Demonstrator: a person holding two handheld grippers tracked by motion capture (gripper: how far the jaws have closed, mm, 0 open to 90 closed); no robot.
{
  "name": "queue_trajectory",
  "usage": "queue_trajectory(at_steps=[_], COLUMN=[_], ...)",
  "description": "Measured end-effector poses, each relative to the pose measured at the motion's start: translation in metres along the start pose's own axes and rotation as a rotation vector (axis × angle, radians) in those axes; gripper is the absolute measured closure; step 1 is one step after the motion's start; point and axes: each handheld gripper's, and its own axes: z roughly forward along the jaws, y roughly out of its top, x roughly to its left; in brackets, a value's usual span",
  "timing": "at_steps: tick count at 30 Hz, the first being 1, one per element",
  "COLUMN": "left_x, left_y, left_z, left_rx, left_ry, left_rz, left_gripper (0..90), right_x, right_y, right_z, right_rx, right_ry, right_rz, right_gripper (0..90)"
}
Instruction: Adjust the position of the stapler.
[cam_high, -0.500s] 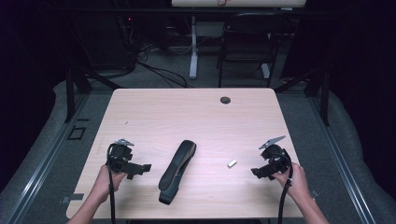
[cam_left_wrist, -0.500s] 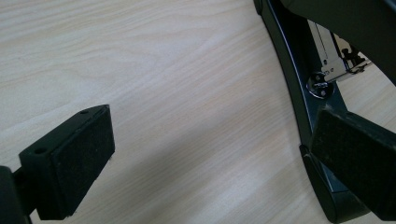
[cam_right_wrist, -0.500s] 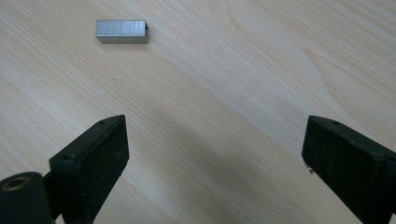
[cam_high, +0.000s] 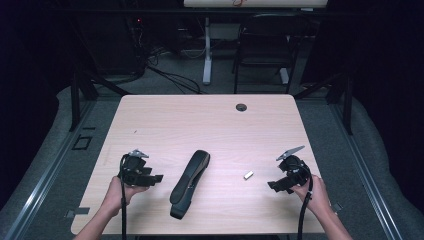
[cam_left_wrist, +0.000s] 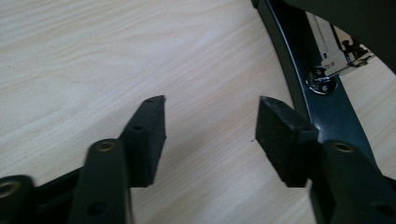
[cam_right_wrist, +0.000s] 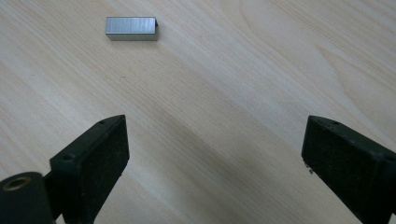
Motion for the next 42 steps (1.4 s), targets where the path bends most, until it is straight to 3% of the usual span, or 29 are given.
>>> queue_trajectory(at_steps=[2,5,7,10,15,22,25,29,31,35,41,42], left_x=[-0.001,-0.003,-0.005,-0.006,-0.012,-0.035,-0.04,-0.039,-0.037,-0.037,-0.043,-0.041], left_y=[0.0,0.002,0.003,0.004,0.003,0.007,0.004,0.002,0.001,0.0,-0.001,-0.001], left_z=[-0.001,-0.004,-0.004,0.003,0.011,0.017,0.025,0.028,0.031,0.036,0.041,0.041], left_rx=[-0.005,-0.028,-0.031,-0.001,0.05,0.101,0.159,0.176,0.185,0.207,0.226,0.226], left_ry=[-0.002,-0.031,-0.043,-0.084,-0.136,-0.157,-0.159,-0.178,-0.21,-0.233,-0.254,-0.263], left_rz=[0.004,0.011,0.025,0.061,0.086,0.147,0.162,0.153,0.138,0.139,0.18,0.171], left_gripper=[47.7,64.0,66.9,75.1,89.9,90.0,90.0,90.0,90.0,90.0,90.0,89.9], right_x=[0.001,0.003,0.002,0.002,0.005,0.002,0.003,0.004,0.004,0.004,0.004,0.004], right_y=[0.0,0.0,-0.001,-0.007,-0.004,-0.005,-0.005,-0.004,-0.004,-0.004,-0.004,-0.004], right_z=[0.0,0.0,0.0,0.0,-0.005,0.0,-0.005,-0.004,-0.004,-0.003,-0.003,-0.002], right_rx=[0.0,0.0,0.011,0.012,-0.016,0.01,-0.006,-0.009,-0.002,0.003,0.007,0.004], right_ry=[-0.002,-0.005,-0.009,0.024,0.008,0.015,0.003,-0.001,0.0,0.003,-0.002,0.003], right_rz=[-0.004,-0.017,-0.019,0.003,-0.002,-0.009,-0.014,-0.029,-0.032,-0.015,-0.023,-0.018], right_gripper=[7.2,7.5,7.5,7.3,7.6,7.8,8.0,8.1,8.1,9.0,9.2,9.2])
